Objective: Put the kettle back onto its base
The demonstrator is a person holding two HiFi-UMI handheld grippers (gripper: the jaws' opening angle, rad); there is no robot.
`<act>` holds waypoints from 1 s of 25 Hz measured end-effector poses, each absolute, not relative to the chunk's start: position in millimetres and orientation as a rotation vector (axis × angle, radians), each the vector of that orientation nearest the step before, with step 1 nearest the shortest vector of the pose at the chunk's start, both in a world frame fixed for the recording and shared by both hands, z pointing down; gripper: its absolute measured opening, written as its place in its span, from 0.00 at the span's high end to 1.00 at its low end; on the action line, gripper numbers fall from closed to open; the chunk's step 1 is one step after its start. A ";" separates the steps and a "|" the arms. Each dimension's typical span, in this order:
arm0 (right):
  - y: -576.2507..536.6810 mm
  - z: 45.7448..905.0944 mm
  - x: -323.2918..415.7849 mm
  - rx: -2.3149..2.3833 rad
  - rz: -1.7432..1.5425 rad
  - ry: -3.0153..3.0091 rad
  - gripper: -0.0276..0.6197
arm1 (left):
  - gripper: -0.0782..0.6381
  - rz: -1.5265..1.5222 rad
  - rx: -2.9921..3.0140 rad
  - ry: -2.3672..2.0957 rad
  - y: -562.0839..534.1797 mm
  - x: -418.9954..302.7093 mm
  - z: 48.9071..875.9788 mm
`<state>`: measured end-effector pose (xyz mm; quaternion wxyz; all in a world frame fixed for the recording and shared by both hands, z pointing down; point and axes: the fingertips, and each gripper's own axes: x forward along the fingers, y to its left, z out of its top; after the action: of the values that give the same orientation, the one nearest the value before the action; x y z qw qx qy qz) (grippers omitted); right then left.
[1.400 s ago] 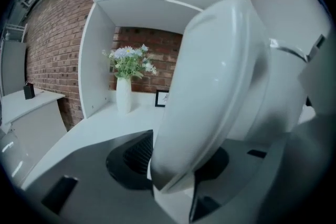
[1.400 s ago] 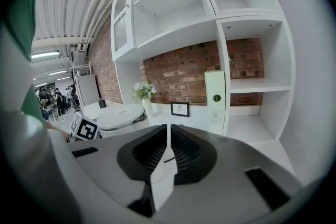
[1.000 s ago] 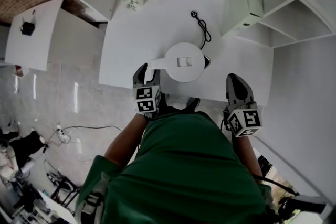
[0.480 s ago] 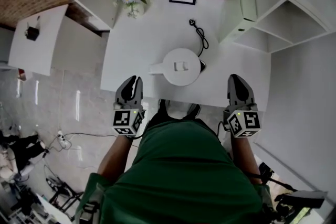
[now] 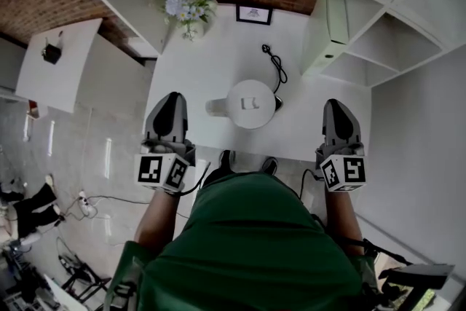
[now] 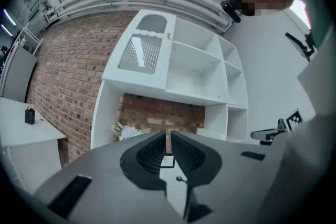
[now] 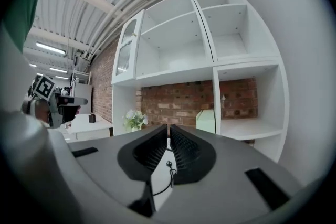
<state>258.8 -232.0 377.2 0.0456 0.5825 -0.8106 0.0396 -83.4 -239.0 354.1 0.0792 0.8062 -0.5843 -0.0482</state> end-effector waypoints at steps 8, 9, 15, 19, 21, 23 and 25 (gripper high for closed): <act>-249.8 334.0 280.7 1.832 -0.043 -2.469 0.91 | 0.83 -0.188 2.465 -1.800 -249.8 -93.2 327.6; -250.1 331.7 280.7 1.836 -0.050 -2.473 0.91 | 0.83 -0.182 2.464 -1.795 -249.8 -92.3 329.6; -246.0 323.0 269.2 1.866 -0.105 -2.507 0.91 | 0.83 -0.151 2.442 -1.775 -254.1 -88.2 344.6; -239.9 319.2 263.8 1.850 -0.089 -2.509 0.91 | 0.83 -0.165 2.435 -1.753 -252.0 -88.5 341.7; -241.7 322.7 264.9 1.851 -0.069 -2.512 0.91 | 0.83 -0.166 2.432 -1.760 -254.3 -87.5 342.6; -244.3 328.0 267.4 1.858 -0.037 -2.517 0.91 | 0.83 -0.165 2.427 -1.775 -256.5 -86.5 344.5; -246.1 331.4 268.6 1.863 -0.022 -2.520 0.91 | 0.83 -0.168 2.421 -1.787 -257.4 -86.9 345.6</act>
<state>268.6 -246.1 331.4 0.0039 0.5943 -0.8042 -0.0071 -86.9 -257.4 345.6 0.0638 0.8017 -0.5917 -0.0557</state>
